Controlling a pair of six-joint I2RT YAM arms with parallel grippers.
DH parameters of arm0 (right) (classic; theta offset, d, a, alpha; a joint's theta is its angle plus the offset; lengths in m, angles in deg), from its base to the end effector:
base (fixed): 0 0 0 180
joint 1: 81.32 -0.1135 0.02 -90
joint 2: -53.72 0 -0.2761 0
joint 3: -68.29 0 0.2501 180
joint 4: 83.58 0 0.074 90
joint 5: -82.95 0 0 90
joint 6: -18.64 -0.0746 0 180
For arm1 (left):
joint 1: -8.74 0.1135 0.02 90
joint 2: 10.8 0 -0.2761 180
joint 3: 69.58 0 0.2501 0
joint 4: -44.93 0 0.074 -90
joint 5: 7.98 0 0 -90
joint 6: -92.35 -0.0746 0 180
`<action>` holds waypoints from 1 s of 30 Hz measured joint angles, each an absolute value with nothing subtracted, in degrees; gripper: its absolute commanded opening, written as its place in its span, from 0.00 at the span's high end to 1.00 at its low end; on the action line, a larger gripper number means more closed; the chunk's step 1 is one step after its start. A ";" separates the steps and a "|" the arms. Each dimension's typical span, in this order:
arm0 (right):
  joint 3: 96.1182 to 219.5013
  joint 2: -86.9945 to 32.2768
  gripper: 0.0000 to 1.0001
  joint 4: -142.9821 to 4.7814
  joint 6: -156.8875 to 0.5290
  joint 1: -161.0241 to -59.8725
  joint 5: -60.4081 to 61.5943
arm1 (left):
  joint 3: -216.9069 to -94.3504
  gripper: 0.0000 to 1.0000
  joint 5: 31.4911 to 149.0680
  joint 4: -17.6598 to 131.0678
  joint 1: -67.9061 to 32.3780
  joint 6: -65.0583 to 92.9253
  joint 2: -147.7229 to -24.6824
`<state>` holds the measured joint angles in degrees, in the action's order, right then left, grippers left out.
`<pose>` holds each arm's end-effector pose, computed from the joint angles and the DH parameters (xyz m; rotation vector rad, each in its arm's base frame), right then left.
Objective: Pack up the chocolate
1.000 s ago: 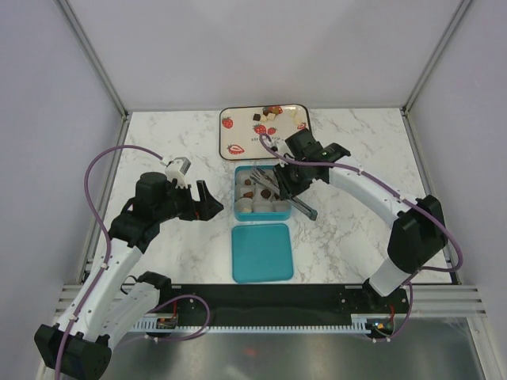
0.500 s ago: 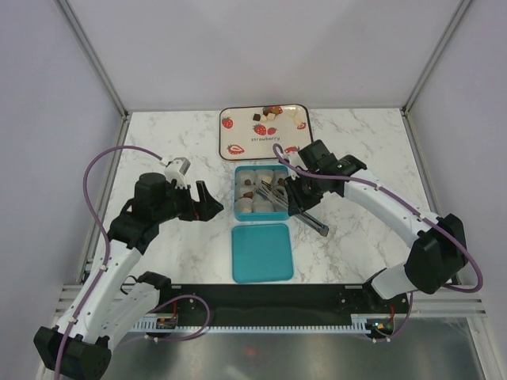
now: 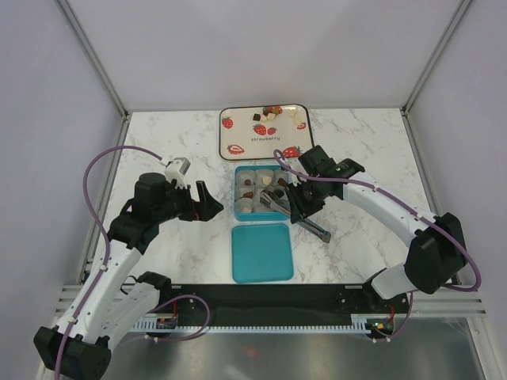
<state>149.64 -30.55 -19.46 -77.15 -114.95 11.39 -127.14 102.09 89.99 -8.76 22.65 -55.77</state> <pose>0.2356 0.1851 0.2422 -0.7652 2.7027 0.6213 0.1738 -0.0816 0.2858 0.1588 2.1894 -0.7543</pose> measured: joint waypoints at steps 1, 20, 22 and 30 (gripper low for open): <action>149.64 -30.57 0.60 -19.44 -77.15 -114.97 11.52 | -127.14 0.00 102.09 89.99 -8.76 22.65 -55.77; 149.16 -31.12 0.54 -19.41 -77.58 -115.84 12.42 | -127.14 0.00 102.09 89.99 -8.76 22.65 -55.79; 149.16 -31.27 0.53 -19.44 -77.58 -115.95 12.42 | -127.14 0.00 102.09 89.99 -8.76 22.65 -55.79; 149.18 -32.58 0.50 -19.44 -77.56 -116.08 12.09 | -127.14 0.00 102.09 89.99 -8.76 22.65 -55.79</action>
<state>149.18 -32.58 -19.44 -77.56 -116.08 12.09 -127.14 102.09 89.99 -8.76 22.65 -55.79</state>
